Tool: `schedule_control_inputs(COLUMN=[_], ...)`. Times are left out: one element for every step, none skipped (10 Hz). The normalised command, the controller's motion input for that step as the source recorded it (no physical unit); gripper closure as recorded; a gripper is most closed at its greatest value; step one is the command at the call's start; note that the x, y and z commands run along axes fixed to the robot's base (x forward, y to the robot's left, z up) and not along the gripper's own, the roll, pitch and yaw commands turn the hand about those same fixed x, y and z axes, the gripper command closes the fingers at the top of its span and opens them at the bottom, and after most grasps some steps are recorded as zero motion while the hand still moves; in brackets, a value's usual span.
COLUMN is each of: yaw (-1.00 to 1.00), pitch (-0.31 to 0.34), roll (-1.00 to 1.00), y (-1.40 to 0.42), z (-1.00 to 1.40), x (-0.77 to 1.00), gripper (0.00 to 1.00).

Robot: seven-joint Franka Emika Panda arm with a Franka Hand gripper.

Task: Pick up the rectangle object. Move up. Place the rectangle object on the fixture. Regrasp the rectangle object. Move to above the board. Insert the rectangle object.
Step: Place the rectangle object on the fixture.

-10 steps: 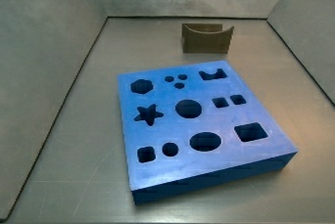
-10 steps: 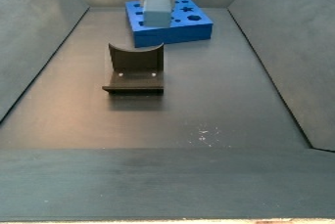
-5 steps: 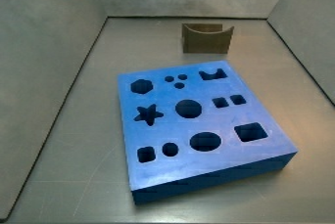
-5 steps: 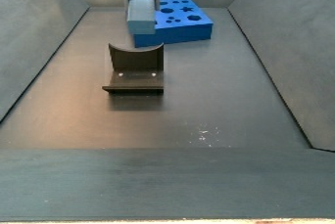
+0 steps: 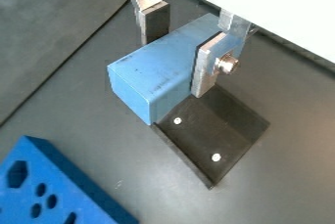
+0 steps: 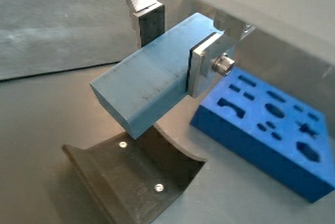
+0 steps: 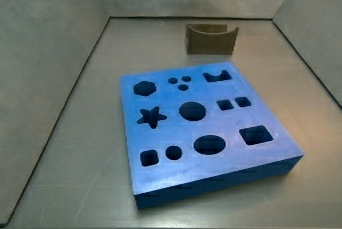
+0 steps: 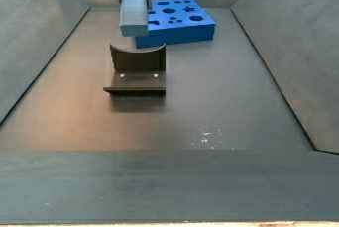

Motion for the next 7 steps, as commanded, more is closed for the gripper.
schedule_control_inputs(yaw=[-0.13, -0.14, -0.13, -0.12, -0.12, -0.13, -0.13], pitch=[0.179, 0.126, 0.113, 0.049, 0.047, 0.062, 0.084], roll=[-0.54, -0.4, -0.34, -1.0, -1.0, -1.0, -1.0], y=[0.05, 0.04, 0.05, 0.08, 0.08, 0.09, 0.09], z=[-0.01, -0.01, -0.01, -1.0, -1.0, -1.0, -1.0], x=[0.07, 0.07, 0.08, 0.13, 0.13, 0.14, 0.15], gripper=[1.0, 1.0, 1.0, 1.0, 1.0, 1.0, 1.0])
